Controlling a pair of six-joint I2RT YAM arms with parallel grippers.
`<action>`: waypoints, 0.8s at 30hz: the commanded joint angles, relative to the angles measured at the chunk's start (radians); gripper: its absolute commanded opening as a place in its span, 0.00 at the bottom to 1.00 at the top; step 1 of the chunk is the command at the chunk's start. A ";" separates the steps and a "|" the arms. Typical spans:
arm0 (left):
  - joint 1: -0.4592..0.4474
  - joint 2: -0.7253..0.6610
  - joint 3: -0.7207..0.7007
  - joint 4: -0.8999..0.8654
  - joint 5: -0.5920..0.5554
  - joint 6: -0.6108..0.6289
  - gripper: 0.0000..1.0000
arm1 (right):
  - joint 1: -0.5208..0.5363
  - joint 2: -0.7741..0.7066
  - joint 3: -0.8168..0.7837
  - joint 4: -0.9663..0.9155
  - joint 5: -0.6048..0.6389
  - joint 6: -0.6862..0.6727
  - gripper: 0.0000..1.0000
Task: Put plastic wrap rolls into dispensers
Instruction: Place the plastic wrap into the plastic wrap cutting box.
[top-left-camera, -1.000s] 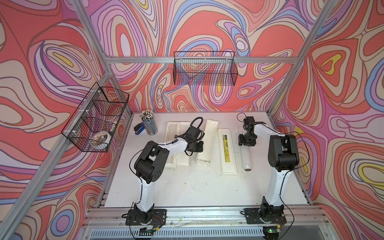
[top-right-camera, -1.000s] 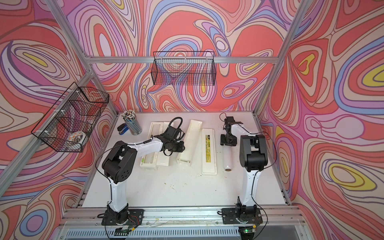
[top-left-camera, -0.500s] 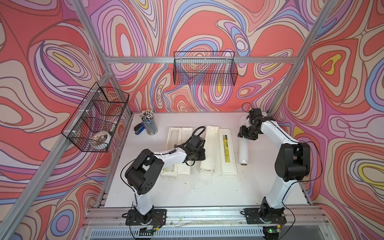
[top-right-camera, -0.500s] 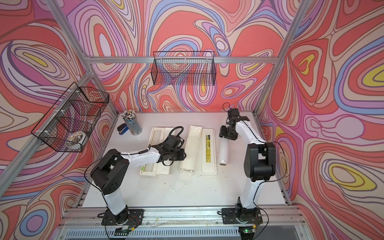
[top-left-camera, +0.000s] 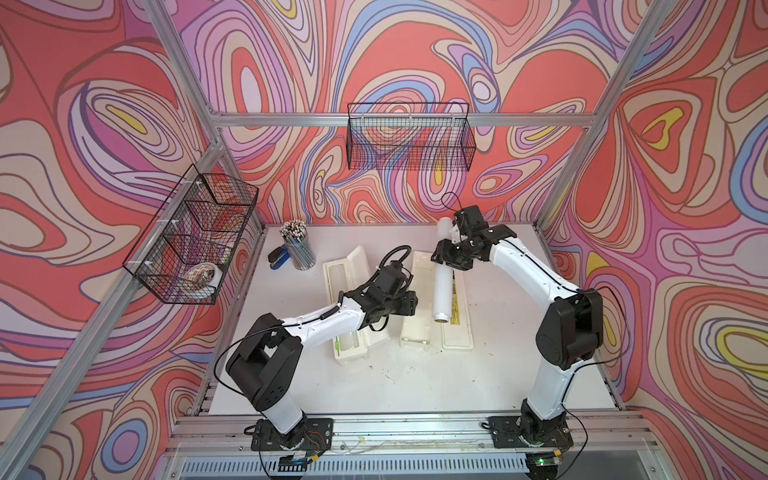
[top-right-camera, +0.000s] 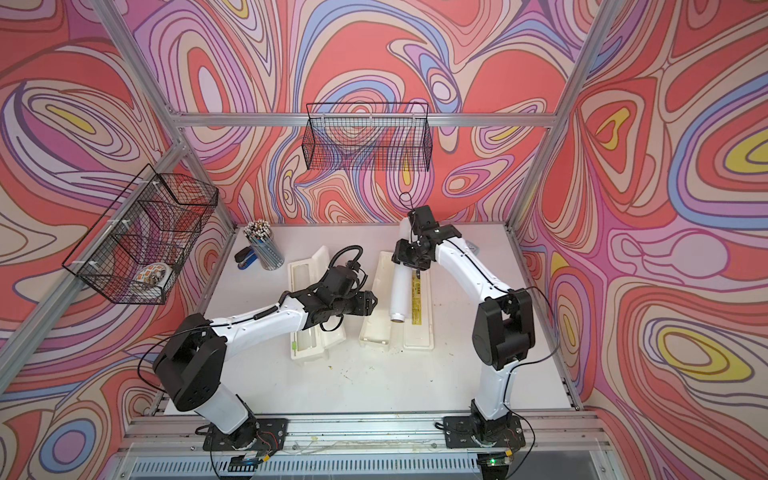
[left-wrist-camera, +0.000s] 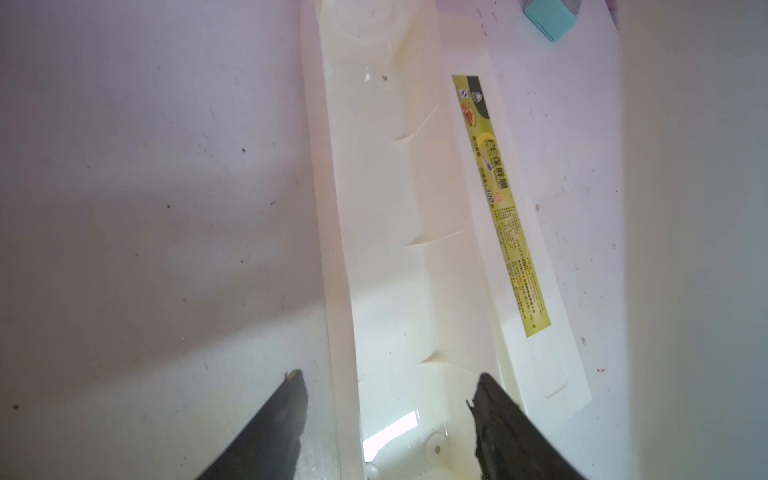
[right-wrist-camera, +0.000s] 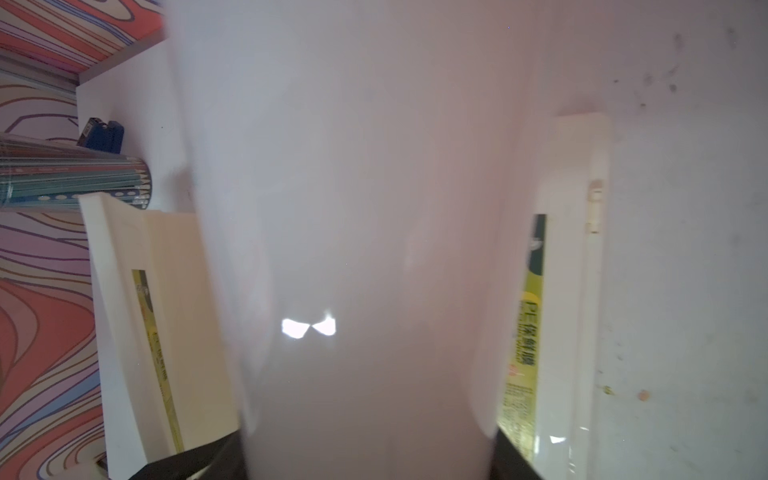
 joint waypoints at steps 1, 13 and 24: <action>0.036 -0.068 0.063 -0.070 -0.121 0.110 0.69 | 0.032 0.037 0.026 0.108 0.000 0.096 0.23; 0.090 -0.055 0.051 -0.084 -0.035 0.200 0.70 | 0.096 0.162 0.018 0.134 0.075 0.129 0.24; 0.095 -0.054 0.080 -0.073 -0.044 0.247 0.70 | 0.132 0.224 0.007 0.063 0.143 0.128 0.28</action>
